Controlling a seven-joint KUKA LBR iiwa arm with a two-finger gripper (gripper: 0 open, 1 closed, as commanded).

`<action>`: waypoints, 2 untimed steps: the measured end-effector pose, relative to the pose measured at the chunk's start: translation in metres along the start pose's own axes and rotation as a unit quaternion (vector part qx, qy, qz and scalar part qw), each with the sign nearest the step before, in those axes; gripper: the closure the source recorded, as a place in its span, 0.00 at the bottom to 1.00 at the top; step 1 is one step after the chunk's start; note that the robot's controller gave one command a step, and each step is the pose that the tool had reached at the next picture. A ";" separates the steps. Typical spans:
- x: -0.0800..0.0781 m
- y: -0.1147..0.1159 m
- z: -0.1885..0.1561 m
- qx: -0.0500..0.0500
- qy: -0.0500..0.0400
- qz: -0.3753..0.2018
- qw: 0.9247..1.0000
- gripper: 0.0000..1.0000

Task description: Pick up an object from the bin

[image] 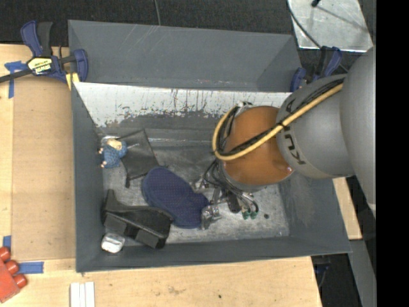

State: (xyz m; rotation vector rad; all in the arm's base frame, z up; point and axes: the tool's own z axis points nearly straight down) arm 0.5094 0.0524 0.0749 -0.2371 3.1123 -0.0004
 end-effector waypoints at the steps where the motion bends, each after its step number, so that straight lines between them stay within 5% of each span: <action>1: 0.014 0.001 0.000 0.001 -0.005 -0.090 0.996 1.00; 2: 0.003 0.011 -0.155 -0.001 0.004 -0.105 0.994 1.00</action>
Offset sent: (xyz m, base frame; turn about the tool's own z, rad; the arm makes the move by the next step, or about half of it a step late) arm -0.0229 -0.0001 -0.0049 -0.1885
